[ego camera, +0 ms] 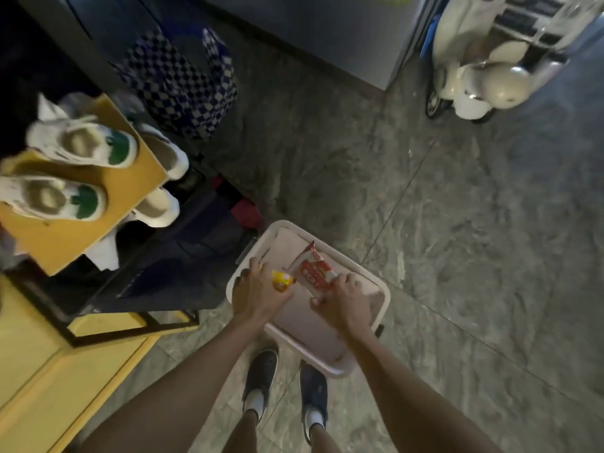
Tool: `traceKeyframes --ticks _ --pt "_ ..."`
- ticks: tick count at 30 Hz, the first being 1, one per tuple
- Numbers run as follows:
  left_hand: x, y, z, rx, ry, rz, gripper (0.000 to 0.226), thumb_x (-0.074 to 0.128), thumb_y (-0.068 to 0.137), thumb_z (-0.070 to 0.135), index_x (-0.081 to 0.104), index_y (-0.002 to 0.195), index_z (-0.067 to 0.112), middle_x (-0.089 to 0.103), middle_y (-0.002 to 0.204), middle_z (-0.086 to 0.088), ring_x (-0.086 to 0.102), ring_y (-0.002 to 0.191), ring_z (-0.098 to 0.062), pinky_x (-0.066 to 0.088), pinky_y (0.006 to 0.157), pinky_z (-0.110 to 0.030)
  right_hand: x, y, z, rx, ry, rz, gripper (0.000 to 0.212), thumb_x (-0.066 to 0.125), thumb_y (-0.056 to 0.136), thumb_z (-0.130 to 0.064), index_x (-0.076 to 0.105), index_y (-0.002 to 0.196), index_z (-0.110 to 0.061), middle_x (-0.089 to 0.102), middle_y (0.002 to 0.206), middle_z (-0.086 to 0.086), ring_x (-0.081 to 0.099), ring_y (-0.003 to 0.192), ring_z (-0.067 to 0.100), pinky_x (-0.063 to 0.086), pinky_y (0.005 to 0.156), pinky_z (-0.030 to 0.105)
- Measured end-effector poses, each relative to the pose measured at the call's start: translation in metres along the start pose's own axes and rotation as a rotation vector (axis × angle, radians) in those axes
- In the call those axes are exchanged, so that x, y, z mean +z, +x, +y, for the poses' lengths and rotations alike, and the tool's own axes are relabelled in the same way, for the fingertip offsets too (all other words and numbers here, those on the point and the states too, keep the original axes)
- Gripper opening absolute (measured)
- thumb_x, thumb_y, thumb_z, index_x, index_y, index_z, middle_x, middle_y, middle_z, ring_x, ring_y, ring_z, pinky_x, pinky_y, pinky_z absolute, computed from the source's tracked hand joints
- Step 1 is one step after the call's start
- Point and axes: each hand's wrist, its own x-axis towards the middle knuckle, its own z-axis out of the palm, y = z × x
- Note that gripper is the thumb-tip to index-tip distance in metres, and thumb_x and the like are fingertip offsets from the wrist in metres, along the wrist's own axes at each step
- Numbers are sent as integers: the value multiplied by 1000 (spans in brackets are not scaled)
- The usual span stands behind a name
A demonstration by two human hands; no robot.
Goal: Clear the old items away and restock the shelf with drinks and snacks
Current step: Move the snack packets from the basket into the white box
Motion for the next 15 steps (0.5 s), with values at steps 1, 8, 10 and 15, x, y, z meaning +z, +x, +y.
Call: traceKeyframes --ticks 1,8,10,15 --pt "-22 -4 6 5 -16 44 68 63 73 78 63 114 23 52 125 -2 64 101 -30 59 80 -44 -23 -2 -2 8 17 30 65 63 75 -63 58 117 -14 58 107 3 51 92 20 44 68 32" --pt "-168 -43 42 67 -142 258 64 63 76 77 68 111 24 53 125 1 66 103 -29 59 80 -43 -172 -37 -29 -58 30 203 74 50 71 -74 63 116 -17 47 97 -4 45 80 15 52 66 30" --pt "-211 -64 48 59 -174 310 66 64 76 78 67 117 26 51 133 3 65 111 -28 58 84 -44 -214 -61 -46 -98 65 222 72 57 74 -74 61 119 -18 51 102 -3 51 83 14 57 69 32" --pt "-302 -121 29 33 -226 488 77 66 78 79 65 131 23 48 145 3 62 121 -26 55 91 -42 -297 -114 -97 -275 113 321 71 63 77 -76 58 122 -21 50 104 -6 60 89 14 57 68 31"
